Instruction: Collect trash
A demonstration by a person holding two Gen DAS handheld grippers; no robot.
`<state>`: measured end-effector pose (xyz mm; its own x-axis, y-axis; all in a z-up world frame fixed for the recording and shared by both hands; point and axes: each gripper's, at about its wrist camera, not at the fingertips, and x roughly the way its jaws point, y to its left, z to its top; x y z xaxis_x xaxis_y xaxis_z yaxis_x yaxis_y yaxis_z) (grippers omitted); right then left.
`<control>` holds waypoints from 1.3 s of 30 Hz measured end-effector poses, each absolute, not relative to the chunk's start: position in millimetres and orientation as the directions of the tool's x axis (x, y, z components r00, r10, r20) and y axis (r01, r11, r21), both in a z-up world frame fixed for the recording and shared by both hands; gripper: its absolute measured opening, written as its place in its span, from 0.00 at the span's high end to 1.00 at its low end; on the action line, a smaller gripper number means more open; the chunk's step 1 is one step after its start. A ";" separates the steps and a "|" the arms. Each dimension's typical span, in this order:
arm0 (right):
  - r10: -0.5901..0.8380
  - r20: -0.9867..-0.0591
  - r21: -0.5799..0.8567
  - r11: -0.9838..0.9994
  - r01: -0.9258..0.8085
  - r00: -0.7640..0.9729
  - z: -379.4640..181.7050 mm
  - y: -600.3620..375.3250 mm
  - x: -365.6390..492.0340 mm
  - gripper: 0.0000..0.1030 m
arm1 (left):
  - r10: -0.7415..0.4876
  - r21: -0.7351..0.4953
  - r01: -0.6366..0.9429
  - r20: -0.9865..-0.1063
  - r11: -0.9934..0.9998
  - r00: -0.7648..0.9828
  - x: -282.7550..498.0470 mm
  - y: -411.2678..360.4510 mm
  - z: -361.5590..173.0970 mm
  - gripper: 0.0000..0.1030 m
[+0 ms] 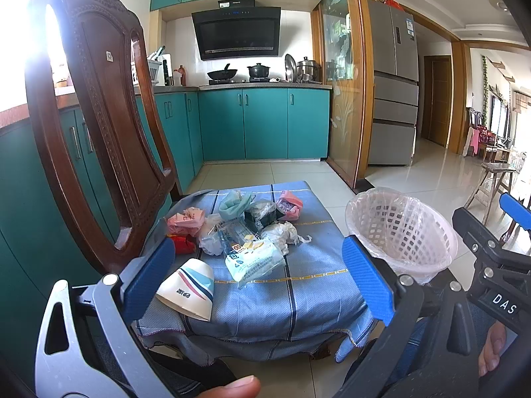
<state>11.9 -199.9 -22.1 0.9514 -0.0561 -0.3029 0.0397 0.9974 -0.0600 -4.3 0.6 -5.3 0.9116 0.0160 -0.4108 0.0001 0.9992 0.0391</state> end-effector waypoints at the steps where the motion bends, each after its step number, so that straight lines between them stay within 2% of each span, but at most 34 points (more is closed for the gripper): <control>1: -0.055 -0.303 -0.059 0.997 0.039 0.951 -22.3 -200.0 11.7 0.03 | 0.015 0.039 0.001 -0.411 0.999 0.911 -3.1 1.4 -5.3 0.02; 39: -0.053 -0.309 -0.057 0.998 0.037 0.950 -20.4 -197.6 10.9 0.03 | 0.016 0.033 -0.002 -0.426 0.999 0.905 -2.0 1.8 -10.9 0.02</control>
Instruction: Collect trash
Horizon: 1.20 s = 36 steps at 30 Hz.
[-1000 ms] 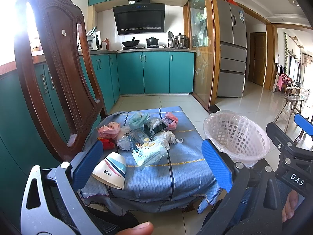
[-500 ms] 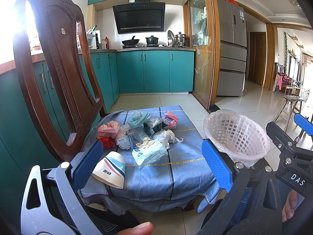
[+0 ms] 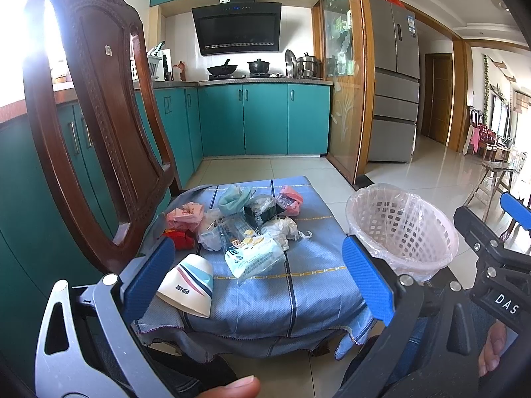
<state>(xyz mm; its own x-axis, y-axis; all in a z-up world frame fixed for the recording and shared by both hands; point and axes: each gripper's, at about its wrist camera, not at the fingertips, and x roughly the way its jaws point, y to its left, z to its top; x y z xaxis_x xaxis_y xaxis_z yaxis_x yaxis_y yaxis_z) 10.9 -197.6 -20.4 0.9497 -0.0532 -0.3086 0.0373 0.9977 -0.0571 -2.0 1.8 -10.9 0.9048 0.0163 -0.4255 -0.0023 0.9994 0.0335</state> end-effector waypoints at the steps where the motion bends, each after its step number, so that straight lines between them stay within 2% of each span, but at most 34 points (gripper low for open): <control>1: -0.054 -0.309 -0.058 0.998 0.038 0.950 -20.4 -197.5 10.9 0.03 | 0.017 0.032 -0.004 -0.426 0.999 0.904 -2.4 2.2 -11.4 0.02; 28: -0.054 -0.335 -0.048 0.998 0.041 0.940 -30.0 -202.4 17.6 0.03 | 0.022 0.033 -0.008 -0.454 0.999 0.891 5.6 4.0 -10.9 0.02; 36: -0.038 -0.366 -0.042 0.999 0.024 0.930 -34.6 -203.6 26.7 0.03 | 0.023 0.039 -0.004 -0.499 0.999 0.866 16.9 6.8 -21.1 0.02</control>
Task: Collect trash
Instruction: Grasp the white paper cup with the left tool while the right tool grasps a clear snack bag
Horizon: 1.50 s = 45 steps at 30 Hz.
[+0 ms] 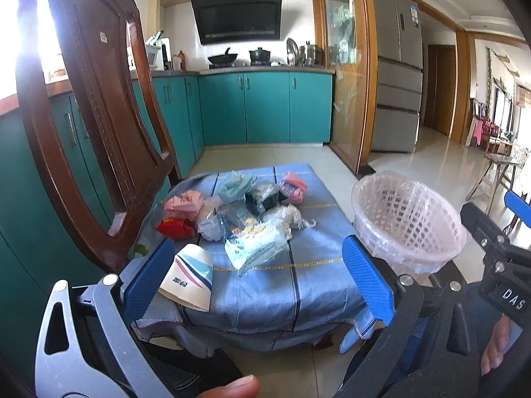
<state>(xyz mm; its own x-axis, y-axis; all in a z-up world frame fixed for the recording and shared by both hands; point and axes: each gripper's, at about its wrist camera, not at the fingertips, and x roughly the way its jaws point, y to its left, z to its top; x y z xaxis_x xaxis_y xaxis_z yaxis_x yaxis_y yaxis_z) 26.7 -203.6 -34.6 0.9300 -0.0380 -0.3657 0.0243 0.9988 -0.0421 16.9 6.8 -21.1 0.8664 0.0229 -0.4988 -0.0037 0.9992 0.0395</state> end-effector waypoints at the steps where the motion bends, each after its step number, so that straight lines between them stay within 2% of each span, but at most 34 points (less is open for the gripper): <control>1: -0.026 -0.380 -0.041 0.999 0.011 0.925 -35.9 -203.5 30.7 0.03 | 0.019 0.036 0.000 -0.516 0.999 0.856 21.6 9.5 -24.7 0.02; 6: 0.118 -0.459 -0.012 0.990 -0.139 0.880 -49.6 -197.8 63.4 0.03 | 0.093 0.049 -0.080 -0.607 0.996 0.789 42.7 54.4 -51.5 0.02; 9: 0.202 -0.487 -0.031 0.968 -0.248 0.849 -54.2 -183.7 91.2 0.04 | 0.082 -0.007 -0.114 -0.652 0.993 0.753 46.6 92.1 -64.3 0.07; 11: 0.254 -0.515 -0.084 0.935 -0.343 0.819 -60.7 -161.4 116.6 0.21 | 0.113 0.001 -0.151 -0.668 0.989 0.736 47.5 107.6 -70.2 0.15; 13: 0.319 -0.572 -0.089 0.892 -0.443 0.756 -70.2 -135.7 138.3 0.28 | 0.150 0.021 -0.185 -0.675 0.983 0.722 48.3 117.9 -74.5 0.18; 16: 0.440 -0.634 -0.001 0.821 -0.571 0.635 -86.2 -97.9 169.4 0.27 | 0.191 0.033 -0.237 -0.701 0.971 0.687 53.7 132.8 -83.9 0.18; 21: 0.497 -0.683 0.084 0.781 -0.619 0.535 -110.3 -60.1 194.9 0.12 | 0.197 0.023 -0.272 -0.748 0.962 0.634 63.4 139.1 -101.1 0.15; 26: 0.423 -0.722 0.011 0.799 -0.602 0.547 -131.7 -39.8 205.9 0.10 | 0.195 0.051 -0.243 -0.761 0.969 0.619 78.3 129.2 -112.7 0.12; 27: 0.418 -0.730 0.015 0.801 -0.598 0.541 -134.2 -39.2 208.8 0.12 | 0.193 0.058 -0.233 -0.764 0.971 0.616 80.8 126.2 -114.4 0.12; 31: 0.452 -0.741 0.063 0.783 -0.619 0.496 -138.2 -45.5 212.8 0.41 | 0.198 0.091 -0.202 -0.770 0.975 0.607 89.1 116.7 -122.2 0.11; 35: 0.494 -0.743 0.124 0.765 -0.632 0.451 -142.1 -52.1 213.2 0.59 | 0.189 0.086 -0.198 -0.786 0.976 0.589 97.5 119.6 -130.9 0.11; 40: 0.518 -0.739 0.144 0.747 -0.650 0.431 -140.1 -61.1 205.4 0.66 | 0.147 0.030 -0.211 -0.811 0.977 0.566 112.0 127.7 -141.1 0.11; 45: 0.558 -0.730 0.164 0.704 -0.691 0.395 -132.1 -71.6 192.9 0.67 | 0.220 0.148 -0.169 -0.782 0.974 0.583 131.0 113.2 -139.4 0.06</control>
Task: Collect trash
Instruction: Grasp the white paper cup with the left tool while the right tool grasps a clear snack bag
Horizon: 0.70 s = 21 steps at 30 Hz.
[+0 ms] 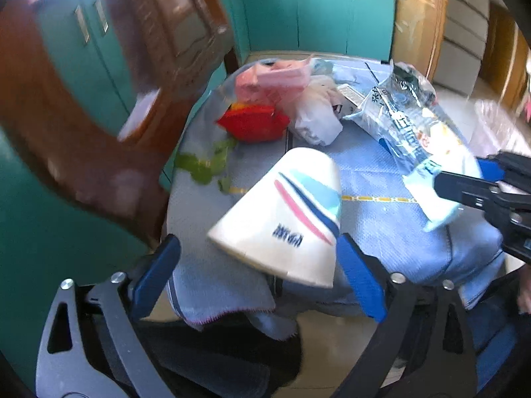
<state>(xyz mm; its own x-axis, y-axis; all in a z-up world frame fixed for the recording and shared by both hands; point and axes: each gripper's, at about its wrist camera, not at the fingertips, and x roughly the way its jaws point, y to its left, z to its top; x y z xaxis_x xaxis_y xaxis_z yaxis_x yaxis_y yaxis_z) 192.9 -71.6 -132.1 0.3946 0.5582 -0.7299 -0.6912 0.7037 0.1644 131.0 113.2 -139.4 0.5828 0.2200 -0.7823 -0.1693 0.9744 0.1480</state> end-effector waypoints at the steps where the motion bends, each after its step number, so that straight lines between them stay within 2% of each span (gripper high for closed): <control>1: 0.564 -0.727 0.167 0.699 -0.696 0.392 -130.8 -73.2 191.1 0.67 | 0.229 0.171 -0.153 -0.777 0.973 0.586 136.1 109.2 -139.3 0.05; 9: 0.643 -0.652 0.200 0.657 -0.727 0.402 -110.8 -93.6 178.7 0.67 | 0.255 0.254 -0.079 -0.802 0.964 0.540 163.9 94.4 -159.4 0.05; 13: 0.660 -0.621 0.199 0.655 -0.729 0.423 -100.8 -101.8 176.8 0.67 | 0.265 0.274 -0.064 -0.803 0.960 0.534 173.7 89.5 -165.5 0.09; 21: 0.620 -0.576 0.150 0.721 -0.677 0.533 -87.1 -125.2 180.4 0.67 | 0.212 0.189 -0.101 -0.767 0.977 0.606 166.7 89.6 -147.5 0.11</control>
